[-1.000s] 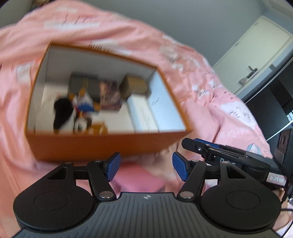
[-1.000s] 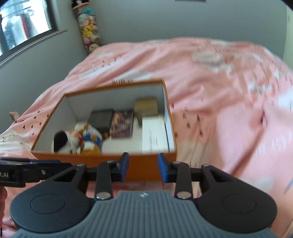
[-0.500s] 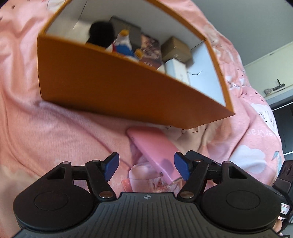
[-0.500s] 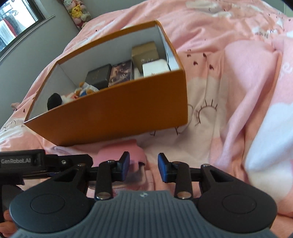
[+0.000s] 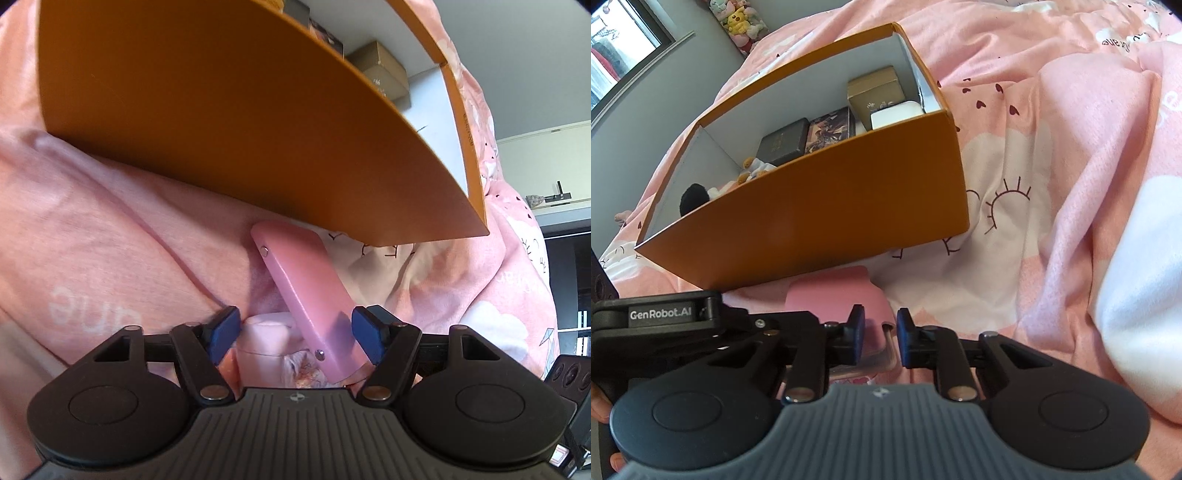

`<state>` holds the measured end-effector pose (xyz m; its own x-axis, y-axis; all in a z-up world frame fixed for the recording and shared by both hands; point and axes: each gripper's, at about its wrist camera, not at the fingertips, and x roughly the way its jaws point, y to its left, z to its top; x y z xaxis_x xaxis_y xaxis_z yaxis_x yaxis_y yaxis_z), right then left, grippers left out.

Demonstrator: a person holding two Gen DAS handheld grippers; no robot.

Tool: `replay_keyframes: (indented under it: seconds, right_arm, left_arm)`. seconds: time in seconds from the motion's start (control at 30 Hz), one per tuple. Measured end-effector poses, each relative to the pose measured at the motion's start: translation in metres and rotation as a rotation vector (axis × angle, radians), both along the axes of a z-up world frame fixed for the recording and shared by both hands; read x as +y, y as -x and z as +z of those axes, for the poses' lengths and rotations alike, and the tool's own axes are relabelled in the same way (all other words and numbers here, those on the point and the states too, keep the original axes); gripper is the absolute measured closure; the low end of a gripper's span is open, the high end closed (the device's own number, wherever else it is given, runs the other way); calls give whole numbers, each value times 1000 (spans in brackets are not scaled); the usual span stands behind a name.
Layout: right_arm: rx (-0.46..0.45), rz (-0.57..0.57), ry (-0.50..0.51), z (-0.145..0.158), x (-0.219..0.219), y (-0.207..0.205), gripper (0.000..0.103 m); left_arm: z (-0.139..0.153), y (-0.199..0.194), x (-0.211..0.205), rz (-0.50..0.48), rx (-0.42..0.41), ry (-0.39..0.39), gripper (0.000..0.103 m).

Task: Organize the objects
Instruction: 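Withdraw both grippers from the box toward the pink pouch, then grasp the pink pouch with the left gripper while the right grasps the white box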

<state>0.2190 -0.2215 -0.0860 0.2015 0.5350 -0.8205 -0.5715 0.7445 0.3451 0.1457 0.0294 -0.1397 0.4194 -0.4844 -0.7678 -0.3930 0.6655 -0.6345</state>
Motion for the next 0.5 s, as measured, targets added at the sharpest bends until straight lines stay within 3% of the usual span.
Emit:
replay_keyframes:
  seconds: [0.2,0.4,0.5]
  right_arm:
    - [32,-3,-7,-5,-2,-4,84]
    - [53,-11,-19,-7,-5,-6,84]
    - [58,-4,-21,-6,-6,-6,83]
  left_arm:
    - [-11,-9,-4,27,31,12,25]
    - [-9,-7,-4,24,1,-6,32]
    - [1,-6,-8,1,-23,-52,37]
